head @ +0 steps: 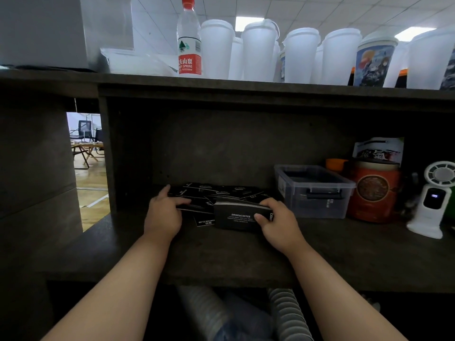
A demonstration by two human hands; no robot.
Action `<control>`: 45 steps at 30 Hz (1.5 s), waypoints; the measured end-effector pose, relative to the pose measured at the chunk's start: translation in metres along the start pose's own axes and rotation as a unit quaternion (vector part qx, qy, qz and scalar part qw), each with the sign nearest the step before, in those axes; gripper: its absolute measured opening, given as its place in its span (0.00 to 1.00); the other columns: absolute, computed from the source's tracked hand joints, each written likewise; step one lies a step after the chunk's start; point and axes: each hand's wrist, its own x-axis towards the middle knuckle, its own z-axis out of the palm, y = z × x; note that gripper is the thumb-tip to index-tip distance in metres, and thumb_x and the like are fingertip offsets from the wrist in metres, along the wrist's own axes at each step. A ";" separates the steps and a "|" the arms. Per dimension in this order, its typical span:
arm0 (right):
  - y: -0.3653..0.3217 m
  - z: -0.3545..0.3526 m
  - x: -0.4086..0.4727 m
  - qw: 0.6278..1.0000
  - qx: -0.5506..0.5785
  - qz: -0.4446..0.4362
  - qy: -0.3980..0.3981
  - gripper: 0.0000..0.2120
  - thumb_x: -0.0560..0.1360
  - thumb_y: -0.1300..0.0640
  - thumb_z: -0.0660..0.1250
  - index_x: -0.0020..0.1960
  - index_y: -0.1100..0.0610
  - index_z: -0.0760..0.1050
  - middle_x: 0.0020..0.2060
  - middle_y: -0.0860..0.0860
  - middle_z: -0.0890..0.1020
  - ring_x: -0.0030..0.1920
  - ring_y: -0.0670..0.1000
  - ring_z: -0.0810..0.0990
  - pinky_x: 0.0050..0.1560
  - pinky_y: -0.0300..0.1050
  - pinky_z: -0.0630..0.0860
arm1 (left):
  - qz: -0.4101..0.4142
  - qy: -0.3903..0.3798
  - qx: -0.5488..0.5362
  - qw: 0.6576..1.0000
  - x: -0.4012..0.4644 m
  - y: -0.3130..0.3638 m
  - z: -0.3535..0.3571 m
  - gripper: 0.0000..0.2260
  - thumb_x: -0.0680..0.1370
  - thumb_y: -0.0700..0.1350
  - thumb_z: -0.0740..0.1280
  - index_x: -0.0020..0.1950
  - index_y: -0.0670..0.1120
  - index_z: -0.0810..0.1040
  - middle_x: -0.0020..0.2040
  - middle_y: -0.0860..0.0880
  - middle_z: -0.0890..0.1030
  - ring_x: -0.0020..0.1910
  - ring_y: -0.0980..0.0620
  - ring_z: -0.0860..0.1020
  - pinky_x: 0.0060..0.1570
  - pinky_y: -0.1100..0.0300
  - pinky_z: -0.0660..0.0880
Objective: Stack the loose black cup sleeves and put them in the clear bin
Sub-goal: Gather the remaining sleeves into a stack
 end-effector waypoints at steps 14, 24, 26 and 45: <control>0.002 -0.004 -0.001 0.993 0.096 -0.010 -0.070 0.06 0.78 0.57 0.66 0.50 0.47 0.74 0.49 0.43 0.78 0.52 0.43 0.76 0.51 0.39 0.73 | 0.047 -0.066 -0.120 0.989 -0.002 0.006 -0.002 0.17 0.80 0.52 0.65 0.69 0.56 0.73 0.68 0.50 0.76 0.70 0.49 0.71 0.69 0.56 0.66; 0.003 0.000 0.003 0.993 0.093 0.025 -0.065 0.33 0.77 0.55 0.67 0.75 0.46 0.55 0.65 0.46 0.72 0.66 0.47 0.70 0.68 0.51 0.69 | -0.038 -0.103 -0.336 0.935 -0.007 0.024 -0.001 0.10 0.83 0.42 0.58 0.52 0.54 0.77 0.54 0.49 0.80 0.57 0.49 0.79 0.62 0.47 0.74; 0.003 0.001 0.004 0.993 0.093 0.021 -0.072 0.33 0.77 0.55 0.67 0.76 0.45 0.54 0.67 0.46 0.72 0.67 0.47 0.70 0.69 0.52 0.68 | -0.051 -0.132 -0.383 0.913 -0.012 0.040 0.003 0.13 0.82 0.51 0.57 0.48 0.53 0.81 0.51 0.48 0.83 0.54 0.49 0.80 0.62 0.45 0.73; -0.006 0.001 -0.002 0.994 -0.046 -0.092 -0.039 0.07 0.75 0.47 0.68 0.51 0.46 0.72 0.44 0.42 0.79 0.42 0.41 0.78 0.43 0.41 0.77 | -0.094 0.045 -0.295 0.950 -0.036 0.090 0.032 0.14 0.82 0.55 0.57 0.52 0.50 0.80 0.47 0.53 0.79 0.44 0.58 0.76 0.39 0.66 0.66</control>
